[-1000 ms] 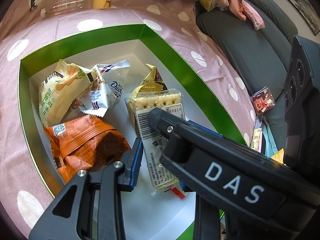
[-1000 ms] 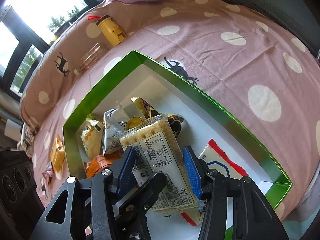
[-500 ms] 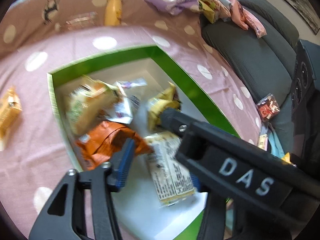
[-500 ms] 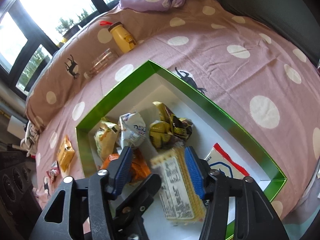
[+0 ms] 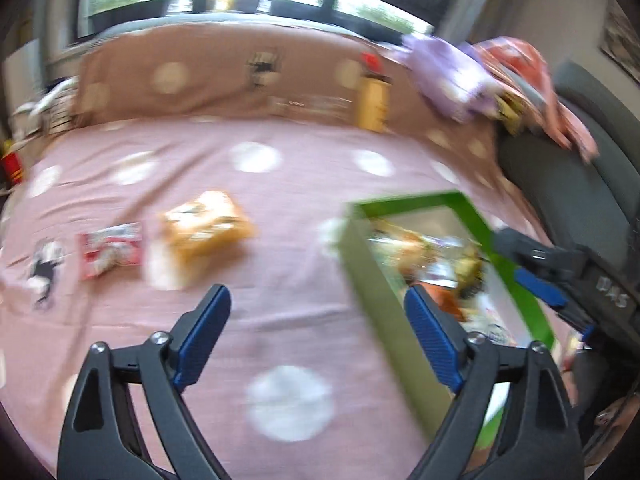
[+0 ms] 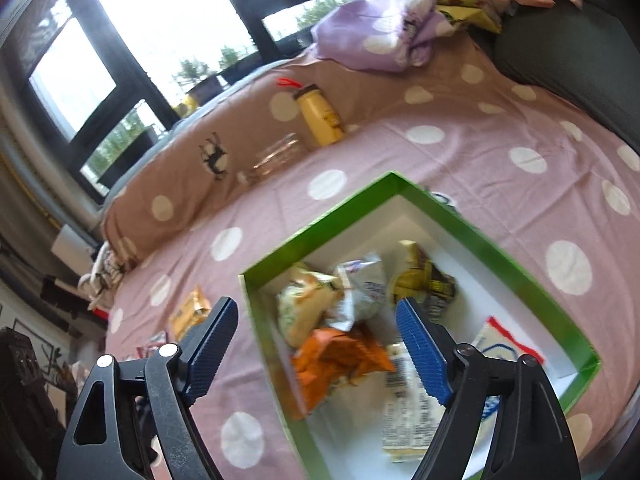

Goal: Organize snacks
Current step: 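Move the right gripper to the red-and-white wrapper and grasp it, then lift the red-and-white wrapper with the right gripper toward the box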

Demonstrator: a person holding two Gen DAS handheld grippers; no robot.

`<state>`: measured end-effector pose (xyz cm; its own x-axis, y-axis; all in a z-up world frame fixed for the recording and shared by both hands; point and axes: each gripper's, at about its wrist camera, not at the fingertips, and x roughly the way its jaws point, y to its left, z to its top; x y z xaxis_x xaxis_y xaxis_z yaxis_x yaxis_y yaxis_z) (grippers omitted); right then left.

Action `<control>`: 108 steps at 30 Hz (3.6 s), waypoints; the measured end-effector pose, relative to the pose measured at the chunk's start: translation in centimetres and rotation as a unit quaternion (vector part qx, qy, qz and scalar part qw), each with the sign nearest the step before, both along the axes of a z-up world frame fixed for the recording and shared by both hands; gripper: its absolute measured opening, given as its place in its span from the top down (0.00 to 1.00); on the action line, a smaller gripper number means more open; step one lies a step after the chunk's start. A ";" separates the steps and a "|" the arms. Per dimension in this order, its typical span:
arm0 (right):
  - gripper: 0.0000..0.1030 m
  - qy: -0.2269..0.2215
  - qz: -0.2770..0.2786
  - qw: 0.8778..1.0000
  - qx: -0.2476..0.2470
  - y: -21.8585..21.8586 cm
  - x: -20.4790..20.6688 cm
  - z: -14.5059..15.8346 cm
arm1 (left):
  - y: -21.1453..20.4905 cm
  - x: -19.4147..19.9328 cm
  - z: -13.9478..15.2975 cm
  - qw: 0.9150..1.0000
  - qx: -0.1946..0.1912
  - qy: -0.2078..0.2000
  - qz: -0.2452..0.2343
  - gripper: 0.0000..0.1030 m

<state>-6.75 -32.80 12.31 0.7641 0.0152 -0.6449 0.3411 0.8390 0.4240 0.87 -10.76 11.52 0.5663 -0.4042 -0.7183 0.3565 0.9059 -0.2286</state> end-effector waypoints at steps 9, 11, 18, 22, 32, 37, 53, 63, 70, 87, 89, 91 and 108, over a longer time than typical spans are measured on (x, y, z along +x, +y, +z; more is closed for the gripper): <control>0.15 -0.018 0.096 0.995 -0.013 7.5 3.4 0.4 | 14.1 2.4 -3.1 0.977 0.022 0.022 0.210 0.03; 0.15 -0.009 0.125 0.992 -0.013 9.6 4.7 0.0 | 17.3 2.7 -4.6 0.959 0.046 0.054 0.276 0.03; 0.15 0.048 0.234 0.971 -0.020 19.8 11.0 -2.0 | 24.0 2.6 -5.7 0.935 0.001 0.094 0.343 0.03; 0.15 0.103 0.278 0.953 -0.064 25.5 15.5 -4.3 | 24.6 3.0 -5.5 0.934 -0.030 0.105 0.339 0.03; 0.15 0.183 0.295 0.922 -0.170 30.8 21.6 -9.9 | 25.4 2.9 -5.5 0.935 -0.058 0.111 0.331 0.03; 0.15 0.186 0.304 0.921 -0.159 30.8 22.3 -10.9 | 25.3 2.9 -5.5 0.936 -0.057 0.111 0.328 0.03; 0.69 0.148 0.324 0.931 -0.077 27.6 15.1 -7.6 | 23.7 3.1 -5.5 0.943 -0.038 0.116 0.309 0.03; 0.69 0.185 0.264 0.946 -0.032 21.2 9.5 -8.5 | 20.3 3.2 -5.7 0.957 -0.018 0.121 0.262 0.03; 0.45 0.173 0.210 0.962 -0.026 16.4 8.9 -7.6 | 16.8 3.3 -6.4 0.970 -0.016 0.142 0.199 0.03; 0.38 0.179 0.219 0.956 0.082 14.3 9.9 -9.7 | 9.3 2.4 -8.4 0.973 -0.053 0.223 0.033 0.09; 0.38 0.186 0.218 0.954 0.083 14.5 10.2 -10.1 | 8.6 2.5 -8.8 0.971 -0.056 0.230 0.021 0.15; 0.38 0.193 0.221 0.952 0.089 14.9 10.4 -10.6 | 8.1 2.4 -9.1 0.969 -0.053 0.241 0.010 0.23; 0.37 0.182 0.234 0.953 0.057 16.6 10.0 -10.3 | 6.6 2.2 -8.6 0.980 -0.023 0.196 -0.003 0.48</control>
<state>3.20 -16.18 2.00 0.3817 0.3855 -0.8401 0.0818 0.8912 0.4461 3.03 -4.21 2.91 0.2481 -0.4430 -0.8615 0.2385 0.8899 -0.3889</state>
